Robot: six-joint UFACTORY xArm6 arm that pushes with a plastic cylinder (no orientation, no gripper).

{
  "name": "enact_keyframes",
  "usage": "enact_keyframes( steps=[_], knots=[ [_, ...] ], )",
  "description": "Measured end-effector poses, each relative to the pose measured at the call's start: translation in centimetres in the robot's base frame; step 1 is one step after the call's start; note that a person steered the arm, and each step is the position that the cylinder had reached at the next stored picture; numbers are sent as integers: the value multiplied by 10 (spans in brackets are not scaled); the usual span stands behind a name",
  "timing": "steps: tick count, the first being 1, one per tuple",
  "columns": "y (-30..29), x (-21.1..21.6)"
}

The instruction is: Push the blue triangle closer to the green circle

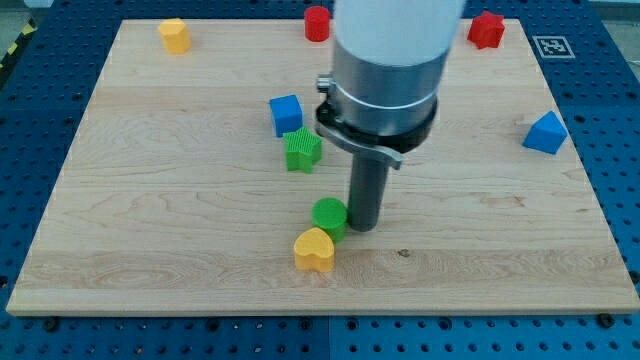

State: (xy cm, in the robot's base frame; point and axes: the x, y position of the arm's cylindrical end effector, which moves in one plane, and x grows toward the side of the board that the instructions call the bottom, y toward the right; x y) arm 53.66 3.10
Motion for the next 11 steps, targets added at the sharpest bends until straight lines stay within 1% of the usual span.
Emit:
enact_keyframes(
  steps=[1, 2, 3, 4, 5, 6, 7, 8, 9, 10, 11],
  knots=[
    [5, 0],
    [60, 0],
    [128, 0],
    [183, -38],
    [225, -81],
    [264, -95],
    [291, -102],
    [295, -122],
    [281, -140],
    [261, -137],
    [258, -114]
  ],
)
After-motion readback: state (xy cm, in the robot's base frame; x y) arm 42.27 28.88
